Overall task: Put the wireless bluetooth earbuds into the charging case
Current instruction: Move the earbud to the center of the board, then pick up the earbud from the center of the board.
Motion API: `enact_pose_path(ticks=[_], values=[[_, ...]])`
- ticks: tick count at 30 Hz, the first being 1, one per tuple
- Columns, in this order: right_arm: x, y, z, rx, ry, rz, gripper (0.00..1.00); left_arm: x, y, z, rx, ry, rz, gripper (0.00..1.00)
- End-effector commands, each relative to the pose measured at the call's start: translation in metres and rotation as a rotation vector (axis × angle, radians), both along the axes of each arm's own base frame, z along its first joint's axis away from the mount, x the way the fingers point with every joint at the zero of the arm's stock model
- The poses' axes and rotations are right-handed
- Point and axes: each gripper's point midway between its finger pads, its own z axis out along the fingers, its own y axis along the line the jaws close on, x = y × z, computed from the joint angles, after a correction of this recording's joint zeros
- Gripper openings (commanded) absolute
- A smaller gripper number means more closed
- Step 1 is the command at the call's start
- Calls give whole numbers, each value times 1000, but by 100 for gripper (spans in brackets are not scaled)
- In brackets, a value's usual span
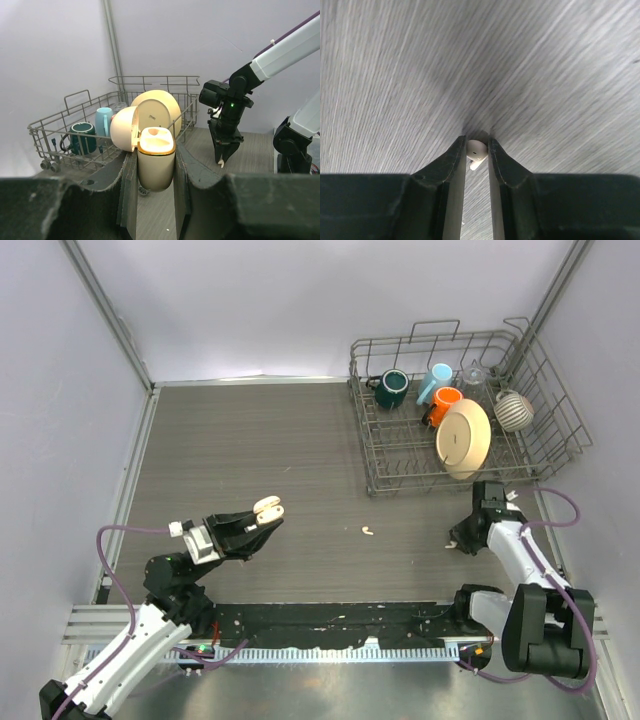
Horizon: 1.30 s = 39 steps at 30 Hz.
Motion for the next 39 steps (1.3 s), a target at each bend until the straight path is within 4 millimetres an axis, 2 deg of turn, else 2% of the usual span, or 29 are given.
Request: enact_pose_path(ticks=[1, 8, 9, 12, 16, 22, 30, 39], values=[[-2, 28, -9, 54, 9, 23, 18, 0, 3, 11, -24, -26, 15, 0], [24, 66, -6, 45, -59, 87, 18, 0, 6, 13, -24, -18, 28, 0], [25, 78, -6, 43, -55, 130, 18, 1, 6, 13, -22, -15, 33, 0], [33, 90, -3, 11, -65, 178, 19, 3, 7, 10, -12, 1, 46, 0], [32, 102, -10, -50, -31, 282, 20, 1, 12, 14, -17, 2, 64, 0], [31, 103, -12, -122, -10, 430, 23, 3, 19, 9, -7, 33, 104, 0], [33, 106, -12, -168, 11, 578, 42, 1, 24, 8, -11, 54, 114, 0], [26, 100, -13, -180, -29, 589, 44, 3, 22, 1, -3, 96, 109, 0]])
